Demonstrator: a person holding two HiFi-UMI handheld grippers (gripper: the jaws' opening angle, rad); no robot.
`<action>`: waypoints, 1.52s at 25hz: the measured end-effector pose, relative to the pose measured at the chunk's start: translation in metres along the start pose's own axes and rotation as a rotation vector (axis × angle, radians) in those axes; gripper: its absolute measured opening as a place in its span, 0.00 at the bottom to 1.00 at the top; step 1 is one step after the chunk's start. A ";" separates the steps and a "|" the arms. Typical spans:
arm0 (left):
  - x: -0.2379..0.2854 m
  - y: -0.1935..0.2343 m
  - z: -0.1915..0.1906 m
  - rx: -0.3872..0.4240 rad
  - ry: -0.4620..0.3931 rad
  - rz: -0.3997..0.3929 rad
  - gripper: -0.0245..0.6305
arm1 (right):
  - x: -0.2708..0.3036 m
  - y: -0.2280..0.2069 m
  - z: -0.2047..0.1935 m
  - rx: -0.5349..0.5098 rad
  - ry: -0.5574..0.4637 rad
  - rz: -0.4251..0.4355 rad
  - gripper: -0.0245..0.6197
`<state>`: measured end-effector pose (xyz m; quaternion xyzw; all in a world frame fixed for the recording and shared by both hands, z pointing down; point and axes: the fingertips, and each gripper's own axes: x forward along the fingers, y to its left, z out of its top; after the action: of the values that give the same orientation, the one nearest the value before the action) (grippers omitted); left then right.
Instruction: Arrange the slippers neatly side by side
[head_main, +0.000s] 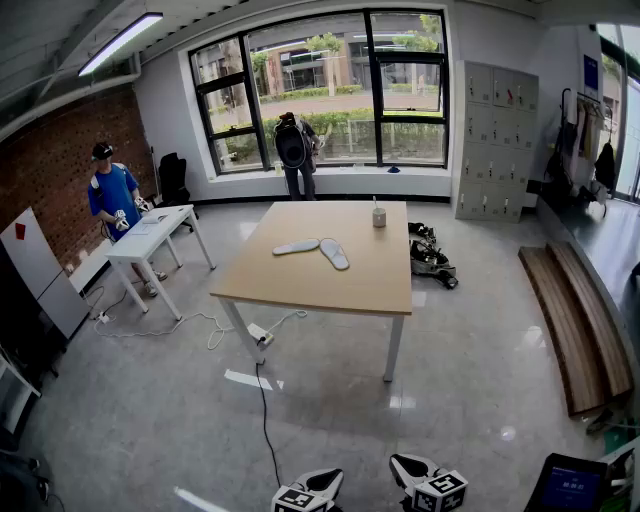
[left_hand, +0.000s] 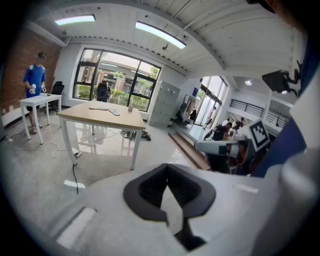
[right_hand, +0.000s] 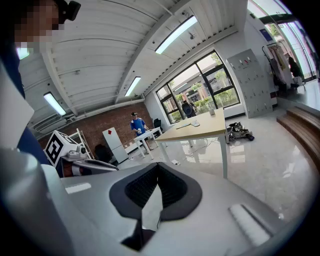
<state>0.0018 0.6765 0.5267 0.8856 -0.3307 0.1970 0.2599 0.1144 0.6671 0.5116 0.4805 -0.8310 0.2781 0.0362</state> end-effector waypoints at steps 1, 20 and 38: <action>0.002 0.001 -0.001 -0.001 0.004 -0.002 0.04 | 0.002 -0.001 -0.001 0.000 0.002 -0.002 0.05; 0.049 0.135 0.074 -0.022 -0.004 -0.080 0.04 | 0.148 -0.019 0.051 -0.029 0.044 -0.071 0.05; 0.051 0.265 0.089 -0.179 -0.002 -0.069 0.04 | 0.276 0.006 0.070 -0.060 0.168 -0.063 0.05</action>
<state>-0.1288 0.4284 0.5705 0.8698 -0.3167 0.1566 0.3444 -0.0238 0.4197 0.5401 0.4801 -0.8175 0.2909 0.1287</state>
